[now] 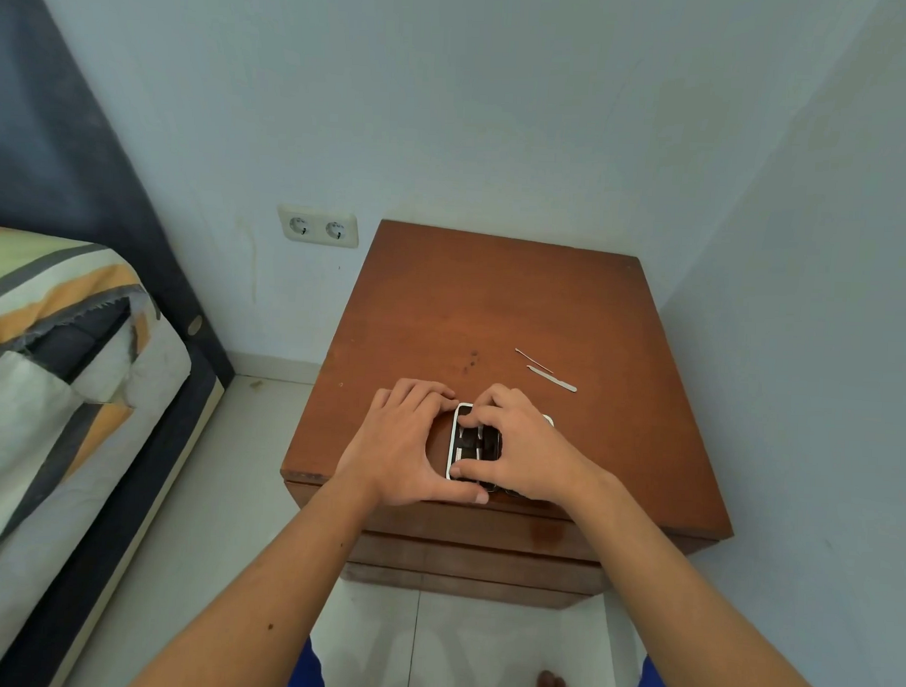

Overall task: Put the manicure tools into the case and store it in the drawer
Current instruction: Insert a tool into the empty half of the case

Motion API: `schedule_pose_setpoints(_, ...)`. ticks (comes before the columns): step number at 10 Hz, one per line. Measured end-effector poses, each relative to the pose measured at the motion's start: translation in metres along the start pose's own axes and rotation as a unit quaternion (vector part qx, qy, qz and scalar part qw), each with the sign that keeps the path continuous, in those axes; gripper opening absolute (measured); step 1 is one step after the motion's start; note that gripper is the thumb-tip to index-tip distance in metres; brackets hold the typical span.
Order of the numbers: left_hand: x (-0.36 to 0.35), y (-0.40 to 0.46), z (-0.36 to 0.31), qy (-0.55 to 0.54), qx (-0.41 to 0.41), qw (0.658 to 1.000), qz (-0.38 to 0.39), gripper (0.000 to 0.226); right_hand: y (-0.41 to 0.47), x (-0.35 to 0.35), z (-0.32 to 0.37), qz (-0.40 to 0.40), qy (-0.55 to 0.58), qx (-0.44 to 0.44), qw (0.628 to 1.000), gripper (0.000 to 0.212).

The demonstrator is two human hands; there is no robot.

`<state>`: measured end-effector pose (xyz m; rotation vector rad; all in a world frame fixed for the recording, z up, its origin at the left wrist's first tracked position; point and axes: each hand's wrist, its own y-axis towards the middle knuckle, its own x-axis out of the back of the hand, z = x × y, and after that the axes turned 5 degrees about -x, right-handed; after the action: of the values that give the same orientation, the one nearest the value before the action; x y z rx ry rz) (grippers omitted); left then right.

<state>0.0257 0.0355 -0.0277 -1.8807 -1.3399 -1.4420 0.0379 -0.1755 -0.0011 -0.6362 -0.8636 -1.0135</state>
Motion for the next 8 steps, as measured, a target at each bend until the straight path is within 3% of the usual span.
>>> schedule_pose_setpoints(2,0.001,0.001,0.000,0.005,0.001,1.000,0.008,0.116,0.000,0.004,-0.001,-0.009,0.033,0.000,0.999,0.056)
schedule_pose_setpoints(3,0.001,0.001,-0.001,0.006,0.005,1.000,0.004,0.119,0.004,0.016,-0.011,-0.113,0.122,-0.028,0.986,0.031)
schedule_pose_setpoints(4,0.002,0.001,-0.001,0.004,0.008,1.000,0.005,0.120,0.012,0.035,-0.036,-0.212,0.073,-0.121,0.967,0.012)
schedule_pose_setpoints(5,0.002,0.001,-0.001,0.002,0.007,1.000,0.006,0.120,0.019,0.049,-0.063,-0.216,0.000,-0.209,0.954,0.008)
schedule_pose_setpoints(6,0.002,0.001,-0.001,0.001,0.006,1.000,0.008,0.120,0.023,0.053,-0.072,-0.185,-0.037,-0.239,0.953,0.006)
schedule_pose_setpoints(8,0.003,0.001,-0.001,0.000,0.008,1.000,0.009,0.120,0.021,0.051,-0.070,-0.105,-0.077,-0.200,0.971,0.010)
